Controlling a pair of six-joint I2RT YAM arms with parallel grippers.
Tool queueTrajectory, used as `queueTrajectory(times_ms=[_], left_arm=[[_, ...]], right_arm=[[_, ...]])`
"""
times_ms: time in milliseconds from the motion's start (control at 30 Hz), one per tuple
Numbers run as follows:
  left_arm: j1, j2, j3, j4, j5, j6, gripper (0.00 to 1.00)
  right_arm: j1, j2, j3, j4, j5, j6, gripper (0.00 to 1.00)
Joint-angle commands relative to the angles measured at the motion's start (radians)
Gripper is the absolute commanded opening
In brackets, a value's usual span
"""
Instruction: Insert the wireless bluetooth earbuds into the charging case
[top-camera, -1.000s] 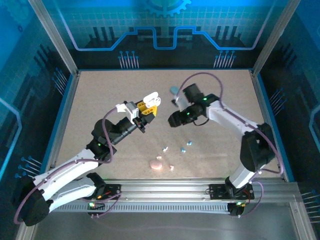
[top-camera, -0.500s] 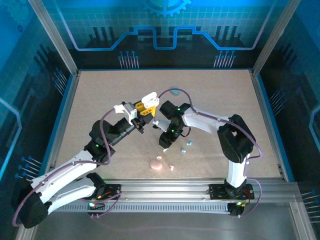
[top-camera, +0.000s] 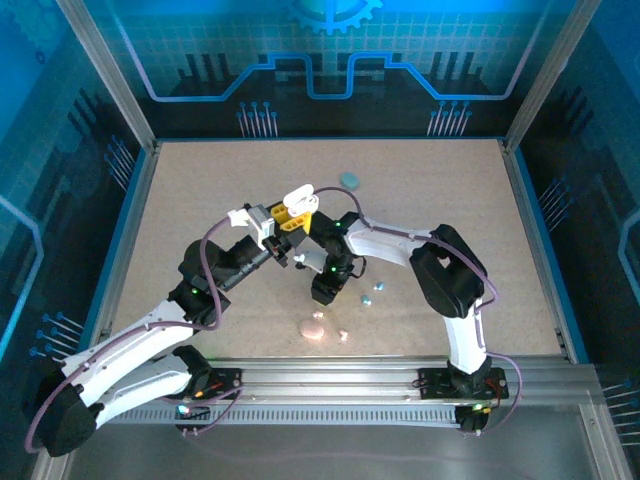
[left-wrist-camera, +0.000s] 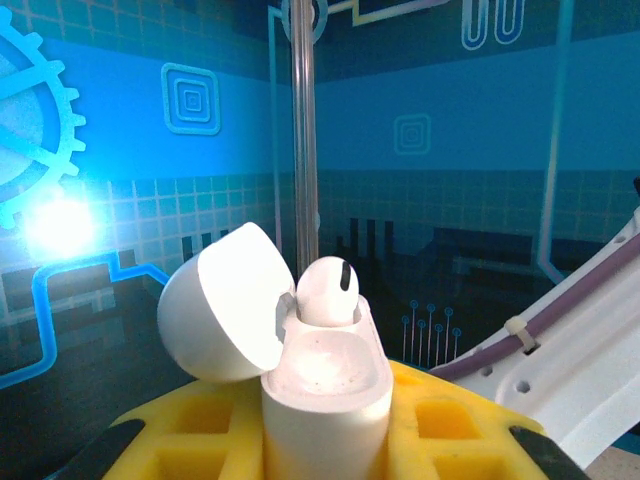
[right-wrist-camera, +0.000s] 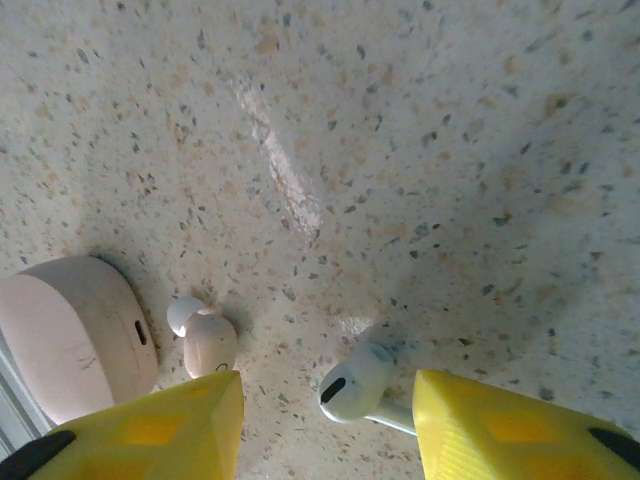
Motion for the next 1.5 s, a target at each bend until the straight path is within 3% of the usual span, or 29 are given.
queueTrajectory(times_ms=[0,367,633,1133,1467], left_arm=[[-0.006,-0.015,0.018,0.014,-0.009,0.014,0.23],[-0.007,-0.015,0.018,0.012,-0.01,0.013,0.23],[-0.007,-0.009,0.02,0.011,-0.009,0.012,0.23],[-0.007,-0.001,0.026,0.013,-0.002,0.003,0.23],[-0.008,0.004,0.023,0.015,-0.002,-0.003,0.23]], right_arm=[[0.023,0.026,0.036,-0.047,0.016,-0.021,0.49],[0.049,0.057,0.04,-0.067,0.056,-0.023,0.48],[0.052,0.05,0.02,-0.05,0.111,0.009,0.41],[-0.006,-0.018,-0.015,0.049,0.177,0.245,0.3],[-0.109,-0.085,-0.098,0.119,0.185,0.43,0.3]])
